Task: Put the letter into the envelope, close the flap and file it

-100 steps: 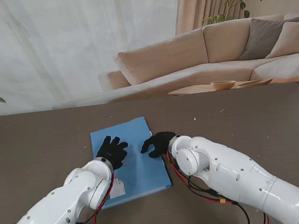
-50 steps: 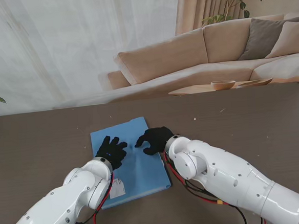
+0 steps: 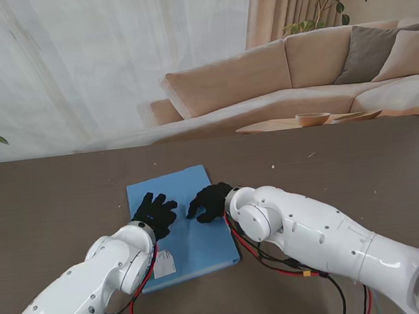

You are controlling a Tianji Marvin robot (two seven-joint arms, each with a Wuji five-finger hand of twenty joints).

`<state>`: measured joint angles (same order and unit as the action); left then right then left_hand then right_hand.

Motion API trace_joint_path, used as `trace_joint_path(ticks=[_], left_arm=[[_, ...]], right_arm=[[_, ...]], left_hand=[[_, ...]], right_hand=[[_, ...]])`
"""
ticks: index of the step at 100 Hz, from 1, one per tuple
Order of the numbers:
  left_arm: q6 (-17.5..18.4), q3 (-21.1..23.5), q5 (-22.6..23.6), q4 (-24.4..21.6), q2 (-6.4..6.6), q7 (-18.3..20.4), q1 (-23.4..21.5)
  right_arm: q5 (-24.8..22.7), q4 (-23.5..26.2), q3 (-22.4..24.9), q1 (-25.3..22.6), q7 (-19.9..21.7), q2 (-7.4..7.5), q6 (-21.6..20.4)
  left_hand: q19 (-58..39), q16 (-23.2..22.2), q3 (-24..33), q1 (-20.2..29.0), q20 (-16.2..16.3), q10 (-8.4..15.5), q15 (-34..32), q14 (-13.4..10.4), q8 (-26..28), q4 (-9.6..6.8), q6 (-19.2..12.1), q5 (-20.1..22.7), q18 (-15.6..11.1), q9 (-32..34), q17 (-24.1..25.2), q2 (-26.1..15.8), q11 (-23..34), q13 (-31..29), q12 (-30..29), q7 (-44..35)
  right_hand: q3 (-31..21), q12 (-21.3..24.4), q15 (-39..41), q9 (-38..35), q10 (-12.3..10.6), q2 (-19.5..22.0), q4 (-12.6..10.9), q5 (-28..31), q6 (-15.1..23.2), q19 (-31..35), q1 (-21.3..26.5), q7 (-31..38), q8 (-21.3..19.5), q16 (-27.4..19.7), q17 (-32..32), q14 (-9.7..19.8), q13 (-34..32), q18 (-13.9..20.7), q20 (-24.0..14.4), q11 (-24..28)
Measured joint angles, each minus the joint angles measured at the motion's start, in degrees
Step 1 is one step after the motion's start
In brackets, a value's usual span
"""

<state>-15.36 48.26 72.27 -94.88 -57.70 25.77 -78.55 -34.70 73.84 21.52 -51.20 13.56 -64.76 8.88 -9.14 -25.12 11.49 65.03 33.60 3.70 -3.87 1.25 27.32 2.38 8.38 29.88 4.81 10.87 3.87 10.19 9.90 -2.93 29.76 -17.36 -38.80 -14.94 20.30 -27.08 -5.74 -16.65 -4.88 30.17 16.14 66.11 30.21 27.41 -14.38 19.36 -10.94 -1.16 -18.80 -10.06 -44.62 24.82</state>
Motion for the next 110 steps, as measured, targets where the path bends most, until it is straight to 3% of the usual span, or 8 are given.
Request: trace_joint_path(ticks=[48,110], left_arm=[[1.6,3.7,0.7,-3.2,0.23,0.7,-5.0],[4.0,4.5,3.5,-4.8,0.37,2.9,-6.4]], right_arm=[[2.7,-0.2,-1.8,2.4,2.8,-0.60,2.0],[2.8,0.6,-1.1,1.9,3.6,-0.35,2.8]], left_hand=[[0.0,0.0,0.2,0.0,0.0,0.0,0.0,0.0,-6.0,0.00,2.9,-3.7,0.0,0.0,0.0,-0.3,0.0,0.0,0.0,8.7],[0.1,0.1,0.3,0.0,-0.4,0.0,0.0,0.0,-6.4,0.00,2.9,-4.9,0.0,0.0,0.0,-1.1,0.0,0.0,0.0,10.6]], right_hand=[[1.7,-0.8,-0.1,-1.2,-0.2,1.2,-0.6,0.0,0.0,1.4,0.8,-0.1,0.6,0.3,-0.8,0.0,0.0,-0.7,-1.0,0.0],[2.1,-1.2,-0.6,-1.7,0.0,1.2,-0.7,0.0,0.0,1.4,1.8,-0.1,0.7,0.2,-1.3,0.1,0.0,-0.8,-1.4,-0.1]])
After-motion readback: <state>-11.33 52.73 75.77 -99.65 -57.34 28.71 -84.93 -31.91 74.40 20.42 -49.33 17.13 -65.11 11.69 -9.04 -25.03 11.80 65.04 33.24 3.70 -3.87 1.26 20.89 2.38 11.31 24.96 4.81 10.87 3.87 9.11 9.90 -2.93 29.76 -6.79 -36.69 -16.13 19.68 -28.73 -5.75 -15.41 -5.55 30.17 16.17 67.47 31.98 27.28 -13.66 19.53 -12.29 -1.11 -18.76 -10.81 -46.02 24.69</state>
